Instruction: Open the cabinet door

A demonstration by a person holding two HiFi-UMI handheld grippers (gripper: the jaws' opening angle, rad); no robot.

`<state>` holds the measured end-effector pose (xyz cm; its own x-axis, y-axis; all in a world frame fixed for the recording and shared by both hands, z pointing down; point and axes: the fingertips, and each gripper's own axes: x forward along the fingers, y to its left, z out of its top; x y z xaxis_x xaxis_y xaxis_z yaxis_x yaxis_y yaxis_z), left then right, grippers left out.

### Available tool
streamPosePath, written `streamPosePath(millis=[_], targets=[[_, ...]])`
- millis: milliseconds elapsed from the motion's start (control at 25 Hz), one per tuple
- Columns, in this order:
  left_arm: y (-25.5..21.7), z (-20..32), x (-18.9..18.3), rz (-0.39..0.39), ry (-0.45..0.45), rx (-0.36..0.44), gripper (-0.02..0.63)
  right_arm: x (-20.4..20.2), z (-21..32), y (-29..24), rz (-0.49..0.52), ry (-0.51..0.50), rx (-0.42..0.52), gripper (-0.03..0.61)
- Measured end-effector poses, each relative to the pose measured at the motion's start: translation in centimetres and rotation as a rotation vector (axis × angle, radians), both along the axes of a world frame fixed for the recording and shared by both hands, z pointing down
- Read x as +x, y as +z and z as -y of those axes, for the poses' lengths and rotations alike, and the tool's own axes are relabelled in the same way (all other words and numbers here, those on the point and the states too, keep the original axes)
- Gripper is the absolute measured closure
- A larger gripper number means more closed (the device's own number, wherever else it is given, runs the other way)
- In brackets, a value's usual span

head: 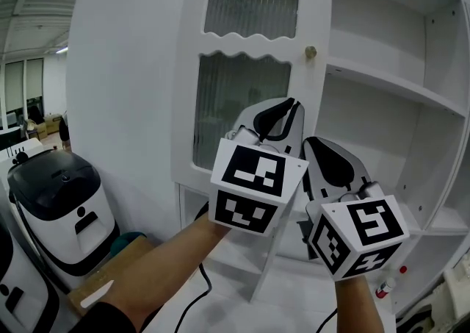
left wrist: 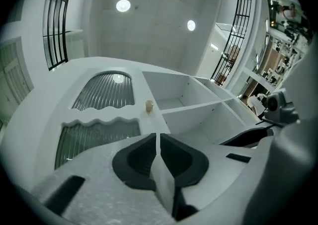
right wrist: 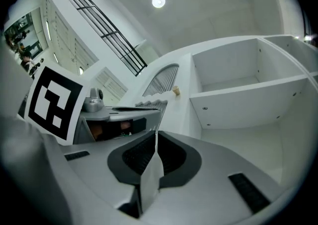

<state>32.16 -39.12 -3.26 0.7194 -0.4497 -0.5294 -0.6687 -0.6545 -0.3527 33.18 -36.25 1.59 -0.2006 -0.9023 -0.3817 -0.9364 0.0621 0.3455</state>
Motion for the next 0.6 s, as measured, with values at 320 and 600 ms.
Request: streamPosePath(millis=[320, 600], targets=[[-3.9, 0.2, 0.8, -0.043, -0.029, 0.056, 0.563, 0.7, 0.4, -1.4, -0.019, -0.027, 0.017, 0.555], [-6.3, 0.7, 1.5, -0.074, -0.061, 0.087, 0.531, 2.2, 0.4, -1.5, -0.001, -0.054, 0.014, 0.555]])
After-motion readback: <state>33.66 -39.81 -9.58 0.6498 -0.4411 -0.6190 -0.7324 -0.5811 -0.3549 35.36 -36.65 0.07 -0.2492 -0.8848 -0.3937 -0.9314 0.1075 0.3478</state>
